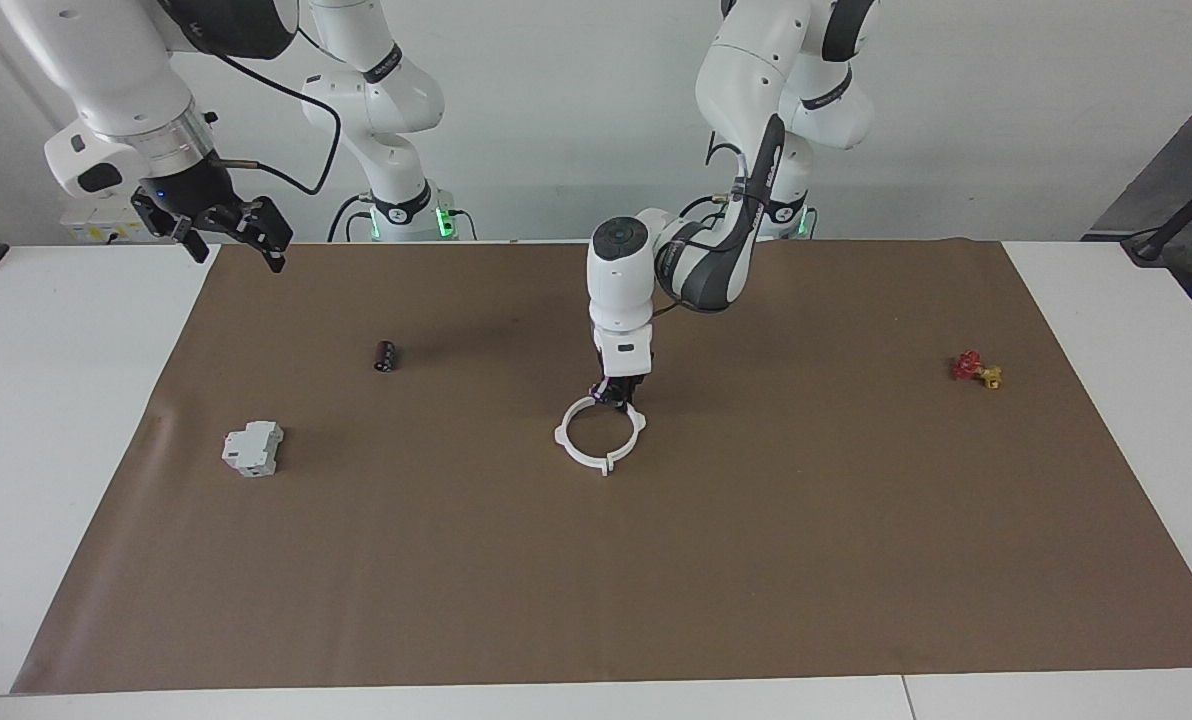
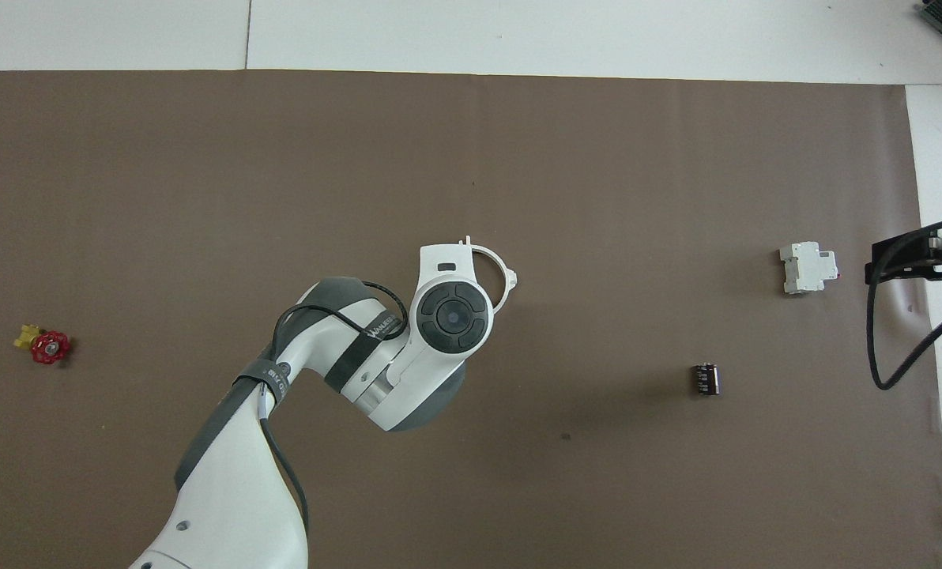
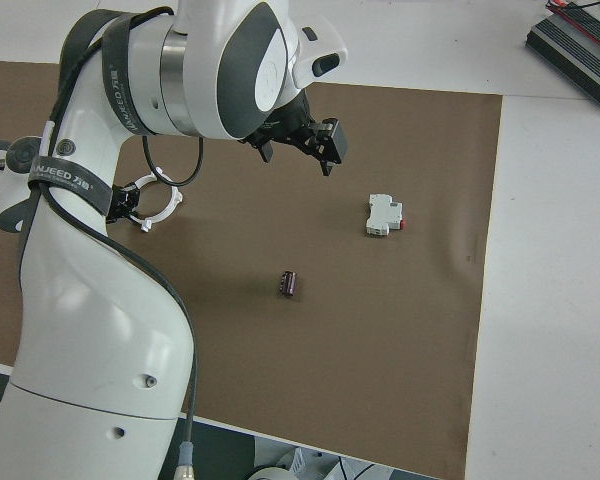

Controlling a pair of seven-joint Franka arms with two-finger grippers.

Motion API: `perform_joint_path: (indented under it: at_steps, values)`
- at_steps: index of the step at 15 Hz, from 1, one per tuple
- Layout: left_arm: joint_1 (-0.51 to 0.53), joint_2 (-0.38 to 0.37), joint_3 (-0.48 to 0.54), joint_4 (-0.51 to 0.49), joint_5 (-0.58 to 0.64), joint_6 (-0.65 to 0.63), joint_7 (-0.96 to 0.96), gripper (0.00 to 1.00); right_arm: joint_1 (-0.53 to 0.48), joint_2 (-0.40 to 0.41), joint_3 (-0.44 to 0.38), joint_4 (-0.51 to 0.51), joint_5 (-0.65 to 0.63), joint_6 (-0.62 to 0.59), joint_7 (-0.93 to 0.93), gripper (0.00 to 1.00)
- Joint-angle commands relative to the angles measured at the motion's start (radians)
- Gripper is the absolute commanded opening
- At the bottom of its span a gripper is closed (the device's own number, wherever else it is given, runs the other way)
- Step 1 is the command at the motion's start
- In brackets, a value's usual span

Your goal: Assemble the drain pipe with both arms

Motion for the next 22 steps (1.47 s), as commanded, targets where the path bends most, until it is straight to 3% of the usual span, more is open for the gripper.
perform_joint_path:
  at_steps: [1, 7, 9, 10, 18, 22]
  values:
    - [-0.023, 0.047, 0.013, 0.045, 0.009, -0.013, -0.028, 0.0, -0.002, -0.011, 0.004, -0.014, 0.02, 0.001, 0.021, 1.0]
    - [-0.019, 0.047, 0.013, 0.045, 0.011, -0.011, -0.027, 0.0, -0.003, -0.011, 0.004, -0.014, 0.02, 0.001, 0.021, 1.0]
    - [-0.015, 0.047, 0.013, 0.043, 0.012, -0.01, -0.025, 0.9, -0.002, -0.011, 0.004, -0.014, 0.02, 0.001, 0.021, 1.0]
    - [-0.015, 0.047, 0.013, 0.043, 0.016, -0.013, -0.025, 1.0, -0.002, -0.011, 0.004, -0.014, 0.02, 0.001, 0.021, 1.0]
    - [-0.012, 0.045, 0.015, 0.043, 0.019, -0.022, -0.021, 1.0, -0.003, -0.011, 0.004, -0.014, 0.02, 0.001, 0.019, 1.0]
    - [-0.008, 0.016, 0.018, 0.053, 0.034, -0.104, -0.005, 1.0, -0.002, -0.013, 0.004, -0.015, 0.02, 0.001, 0.019, 1.0]
